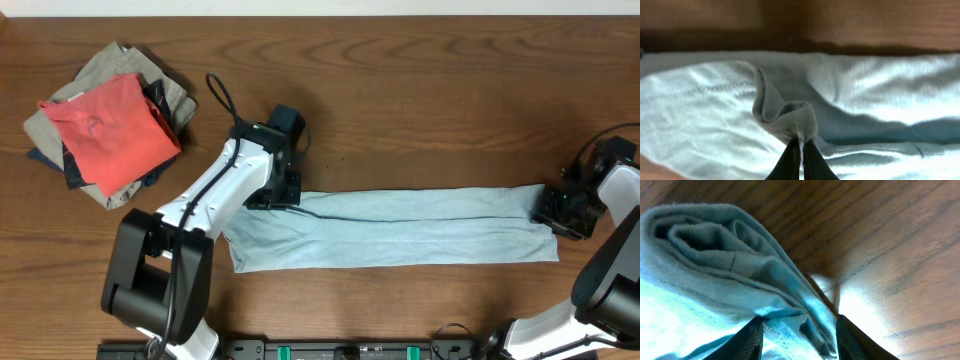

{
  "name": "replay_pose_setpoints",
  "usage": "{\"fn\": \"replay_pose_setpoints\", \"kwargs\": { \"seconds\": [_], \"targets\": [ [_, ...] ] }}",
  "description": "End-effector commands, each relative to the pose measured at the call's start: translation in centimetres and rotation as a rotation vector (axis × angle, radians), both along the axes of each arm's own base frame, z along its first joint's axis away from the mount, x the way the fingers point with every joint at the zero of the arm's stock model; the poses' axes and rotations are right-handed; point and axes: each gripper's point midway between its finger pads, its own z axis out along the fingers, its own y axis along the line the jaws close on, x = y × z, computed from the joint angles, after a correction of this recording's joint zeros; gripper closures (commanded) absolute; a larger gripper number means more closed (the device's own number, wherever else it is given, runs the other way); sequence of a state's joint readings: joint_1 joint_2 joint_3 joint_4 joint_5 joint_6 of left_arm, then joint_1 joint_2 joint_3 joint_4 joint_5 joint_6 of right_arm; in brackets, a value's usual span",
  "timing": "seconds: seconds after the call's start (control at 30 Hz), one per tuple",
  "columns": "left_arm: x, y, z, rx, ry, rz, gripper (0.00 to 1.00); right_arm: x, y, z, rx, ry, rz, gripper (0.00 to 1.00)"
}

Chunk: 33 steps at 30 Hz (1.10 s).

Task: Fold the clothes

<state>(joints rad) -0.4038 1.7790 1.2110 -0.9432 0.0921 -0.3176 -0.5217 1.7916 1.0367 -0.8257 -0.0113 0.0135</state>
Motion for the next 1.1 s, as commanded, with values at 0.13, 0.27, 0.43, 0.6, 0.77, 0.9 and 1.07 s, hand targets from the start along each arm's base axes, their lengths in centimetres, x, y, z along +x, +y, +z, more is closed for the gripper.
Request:
{"fn": "replay_pose_setpoints", "kwargs": {
  "seconds": [0.13,0.27,0.43,0.6,0.77,0.9,1.07],
  "targets": [
    [-4.3,-5.4,2.0,-0.265,0.169,-0.032,0.94,-0.4,-0.1,-0.4,0.010,0.011,-0.007,0.54],
    [-7.1,-6.9,2.4,-0.261,0.241,-0.097,0.94,-0.4,-0.1,-0.4,0.010,0.011,-0.007,0.54],
    [-8.3,-8.9,2.3,-0.257,0.234,-0.149,0.94,-0.4,0.0,-0.4,0.012,0.012,-0.007,0.54],
    [-7.1,-9.2,1.9,-0.233,0.164,-0.168,0.76,-0.5,0.0,-0.4,0.013,0.014,-0.007,0.54],
    [-5.1,-6.8,1.2,-0.112,0.081,-0.152,0.55,-0.5,0.0,-0.4,0.015,0.017,-0.007,0.52],
    [-4.3,-5.3,1.3,-0.093,0.082,-0.092,0.55,-0.6,0.0,-0.4,0.011,0.021,-0.005,0.51],
    [-3.5,-2.5,1.4,-0.079,0.113,0.014,0.55,-0.7,0.0,-0.4,0.011,0.024,0.010,0.52]
  ]
}}
